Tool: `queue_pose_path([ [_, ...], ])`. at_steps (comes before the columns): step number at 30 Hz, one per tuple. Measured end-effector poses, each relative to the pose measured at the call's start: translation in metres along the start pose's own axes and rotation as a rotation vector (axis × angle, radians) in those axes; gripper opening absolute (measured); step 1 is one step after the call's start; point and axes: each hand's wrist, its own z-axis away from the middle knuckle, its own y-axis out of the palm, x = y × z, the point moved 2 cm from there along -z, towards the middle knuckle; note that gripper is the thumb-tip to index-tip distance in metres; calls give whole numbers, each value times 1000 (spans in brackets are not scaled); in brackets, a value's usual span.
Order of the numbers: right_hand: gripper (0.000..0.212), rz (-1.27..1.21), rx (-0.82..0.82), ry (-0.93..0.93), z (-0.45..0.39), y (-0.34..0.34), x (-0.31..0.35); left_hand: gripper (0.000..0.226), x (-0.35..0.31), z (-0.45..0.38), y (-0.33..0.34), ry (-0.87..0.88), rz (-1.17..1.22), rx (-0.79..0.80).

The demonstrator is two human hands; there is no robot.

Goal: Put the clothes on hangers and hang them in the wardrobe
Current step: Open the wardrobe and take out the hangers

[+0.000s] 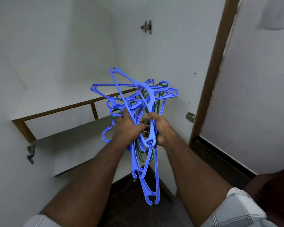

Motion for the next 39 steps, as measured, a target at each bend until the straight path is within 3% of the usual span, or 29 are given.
queue_pose_path([
  [7, 11, -17, -85, -57, 78, -11, 2, 109, -23, 55, 3, 78, 10, 68],
  [17, 36, -160, -348, -233, 191, -9, -46, 109, -20, 138, -4, 309, 5, 273],
  [22, 12, -188, -465, -280, 271, -25, -69, 110, -32, 203, 10, 426, 15, 433],
  [32, 6, -384, -810, -487, 476, -101, -108, 111, -98, 379, 88, 692, 20, 768],
  [39, 18, -455, -1092, -590, 645, -172, -146, 113, -148, 546, 165, 880, 29, 1022],
])
